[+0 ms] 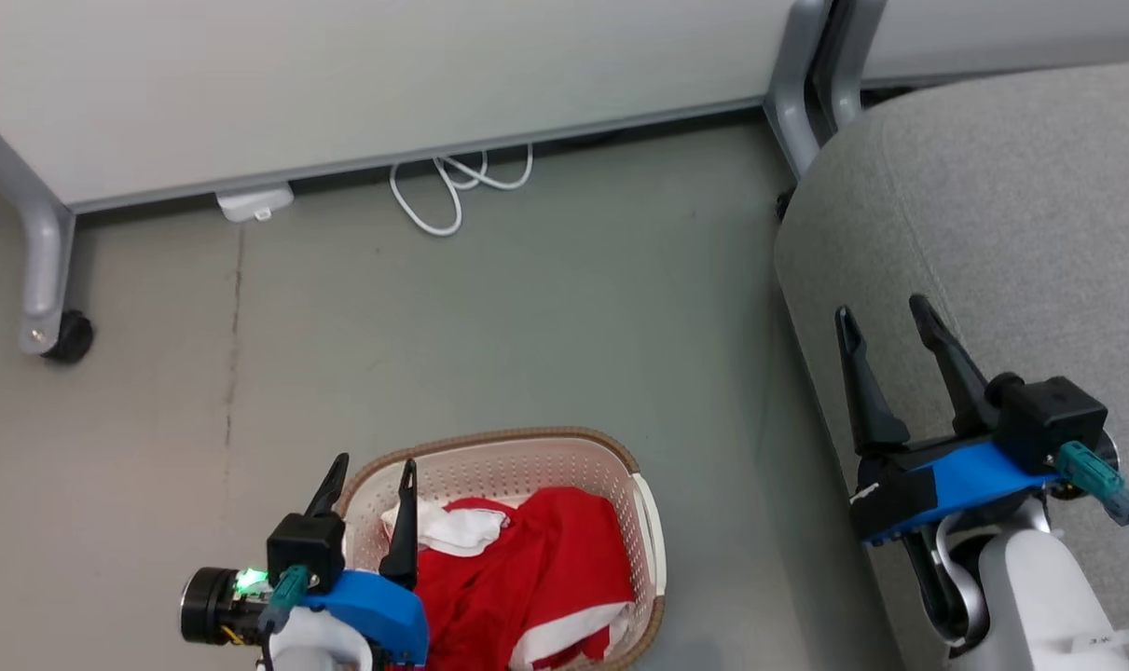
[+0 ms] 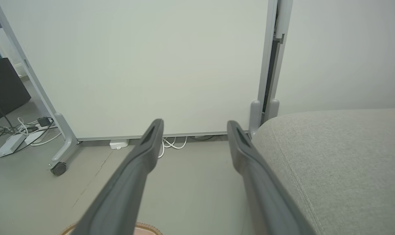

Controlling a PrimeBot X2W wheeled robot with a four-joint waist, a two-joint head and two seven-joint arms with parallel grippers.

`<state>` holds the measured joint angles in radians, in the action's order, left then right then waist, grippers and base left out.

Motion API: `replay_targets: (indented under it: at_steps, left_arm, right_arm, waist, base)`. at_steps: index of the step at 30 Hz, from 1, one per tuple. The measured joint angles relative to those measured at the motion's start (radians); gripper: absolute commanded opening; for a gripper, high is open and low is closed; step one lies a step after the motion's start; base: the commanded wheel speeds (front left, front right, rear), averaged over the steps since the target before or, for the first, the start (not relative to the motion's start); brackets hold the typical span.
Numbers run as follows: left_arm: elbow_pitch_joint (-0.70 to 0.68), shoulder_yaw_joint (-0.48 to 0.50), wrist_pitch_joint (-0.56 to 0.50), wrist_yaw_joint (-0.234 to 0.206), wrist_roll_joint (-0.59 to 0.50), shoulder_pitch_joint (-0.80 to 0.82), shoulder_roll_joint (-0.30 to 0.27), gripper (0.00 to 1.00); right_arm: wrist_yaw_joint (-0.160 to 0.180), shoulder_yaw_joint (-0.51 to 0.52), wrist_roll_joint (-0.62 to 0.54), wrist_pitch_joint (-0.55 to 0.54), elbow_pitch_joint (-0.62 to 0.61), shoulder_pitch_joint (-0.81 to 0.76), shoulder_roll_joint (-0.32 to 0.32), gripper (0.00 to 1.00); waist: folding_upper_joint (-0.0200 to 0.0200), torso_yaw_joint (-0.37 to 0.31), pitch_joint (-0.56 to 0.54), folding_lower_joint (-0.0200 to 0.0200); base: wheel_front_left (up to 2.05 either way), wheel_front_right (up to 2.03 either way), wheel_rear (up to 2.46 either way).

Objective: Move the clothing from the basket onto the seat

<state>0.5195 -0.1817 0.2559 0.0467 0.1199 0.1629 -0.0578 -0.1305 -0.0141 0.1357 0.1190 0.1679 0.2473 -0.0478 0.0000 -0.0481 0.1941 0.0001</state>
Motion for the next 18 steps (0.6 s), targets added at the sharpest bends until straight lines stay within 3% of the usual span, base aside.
replay_targets:
  at_steps: [18]
  left_arm:
    - [0.347,-0.144,-0.122,0.057,-0.108,0.345,-0.087,1.00]
  right_arm:
    - [0.000,-0.103,0.077,0.069,-0.020,0.151,-0.001,1.00]
  waist:
    - [0.0000,-0.118,0.373,0.0001]
  base:
    - [0.00,0.00,0.00]
